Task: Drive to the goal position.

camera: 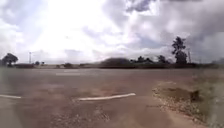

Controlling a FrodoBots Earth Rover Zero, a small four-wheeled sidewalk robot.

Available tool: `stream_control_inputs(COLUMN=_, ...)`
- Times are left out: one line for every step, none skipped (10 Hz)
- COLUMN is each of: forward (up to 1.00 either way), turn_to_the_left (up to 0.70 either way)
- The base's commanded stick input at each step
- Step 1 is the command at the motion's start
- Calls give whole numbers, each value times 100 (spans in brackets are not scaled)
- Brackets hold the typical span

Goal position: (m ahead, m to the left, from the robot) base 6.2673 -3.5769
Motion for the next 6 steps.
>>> stream_control_inputs(forward=100, turn_to_the_left=-9)
stream_control_inputs(forward=100, turn_to_the_left=-4)
stream_control_inputs(forward=100, turn_to_the_left=0)
stream_control_inputs(forward=100, turn_to_the_left=0)
stream_control_inputs(forward=100, turn_to_the_left=0)
stream_control_inputs(forward=100, turn_to_the_left=0)
